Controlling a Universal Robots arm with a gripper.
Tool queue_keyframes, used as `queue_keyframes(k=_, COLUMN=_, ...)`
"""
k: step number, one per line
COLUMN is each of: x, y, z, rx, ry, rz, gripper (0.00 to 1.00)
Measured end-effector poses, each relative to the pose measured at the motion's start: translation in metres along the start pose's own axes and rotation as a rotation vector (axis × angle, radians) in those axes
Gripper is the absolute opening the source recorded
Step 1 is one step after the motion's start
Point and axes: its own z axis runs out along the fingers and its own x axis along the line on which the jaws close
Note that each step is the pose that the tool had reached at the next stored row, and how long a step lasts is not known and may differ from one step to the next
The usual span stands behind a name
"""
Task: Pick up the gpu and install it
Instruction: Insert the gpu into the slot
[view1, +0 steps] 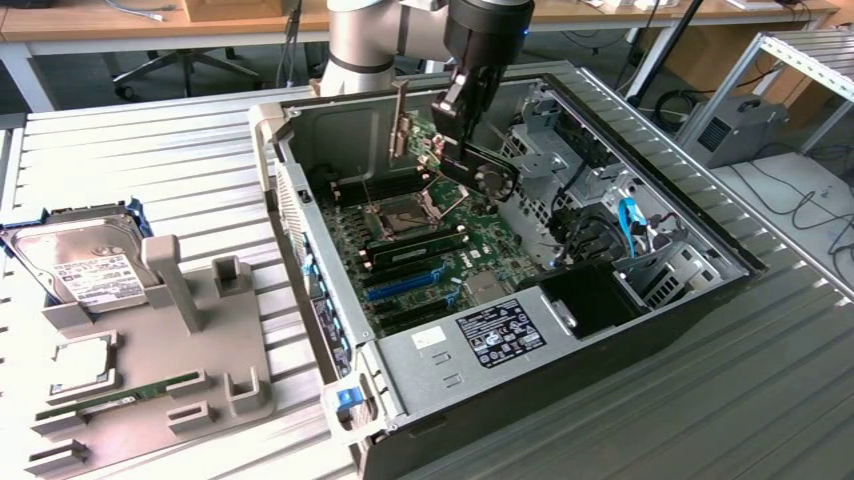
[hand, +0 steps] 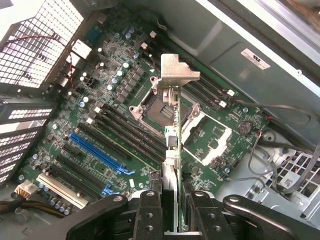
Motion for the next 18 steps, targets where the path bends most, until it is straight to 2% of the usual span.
queue_keyframes(k=18, x=0.0000, y=0.0000, z=0.0000, rx=-0.0009, ry=-0.0006, rz=-0.049, gripper=0.26)
